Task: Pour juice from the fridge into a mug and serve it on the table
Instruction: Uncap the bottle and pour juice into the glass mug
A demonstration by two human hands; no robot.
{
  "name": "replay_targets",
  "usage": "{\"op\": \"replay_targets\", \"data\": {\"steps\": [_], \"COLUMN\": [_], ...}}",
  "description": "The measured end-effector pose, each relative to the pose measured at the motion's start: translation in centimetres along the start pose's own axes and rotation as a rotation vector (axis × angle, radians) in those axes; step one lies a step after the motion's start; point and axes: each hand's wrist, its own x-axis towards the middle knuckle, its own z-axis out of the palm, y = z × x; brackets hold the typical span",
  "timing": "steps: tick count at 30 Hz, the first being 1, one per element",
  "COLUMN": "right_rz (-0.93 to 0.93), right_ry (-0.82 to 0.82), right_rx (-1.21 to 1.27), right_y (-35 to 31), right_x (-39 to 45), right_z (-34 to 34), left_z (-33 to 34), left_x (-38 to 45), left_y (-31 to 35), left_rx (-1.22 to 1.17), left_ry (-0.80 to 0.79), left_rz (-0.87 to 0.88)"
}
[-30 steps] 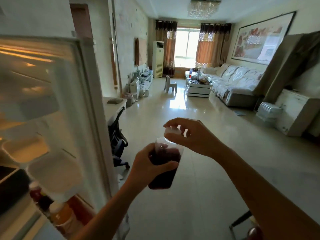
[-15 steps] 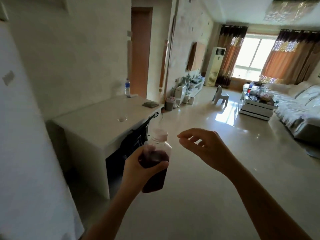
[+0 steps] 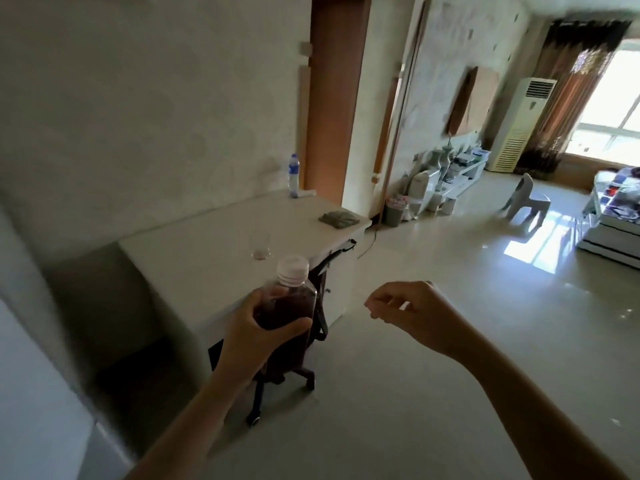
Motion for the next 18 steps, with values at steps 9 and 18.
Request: {"op": "replay_targets", "data": {"steps": [9,18], "right_rz": [-0.177,-0.393], "right_ry": [-0.236,-0.396], "right_rx": [0.068,0.133], "right_y": [10.2,12.6], "right_x": [19.3,37.5], "right_z": [-0.4,2.7], "left_z": [3.5,2.3], "left_x": [12.2,24.1], "left_y": [-3.9,-8.5], "left_rx": [0.133,0.325], "left_ry": [0.296,0.382], "left_rz": [-0.079,-0.155]}}
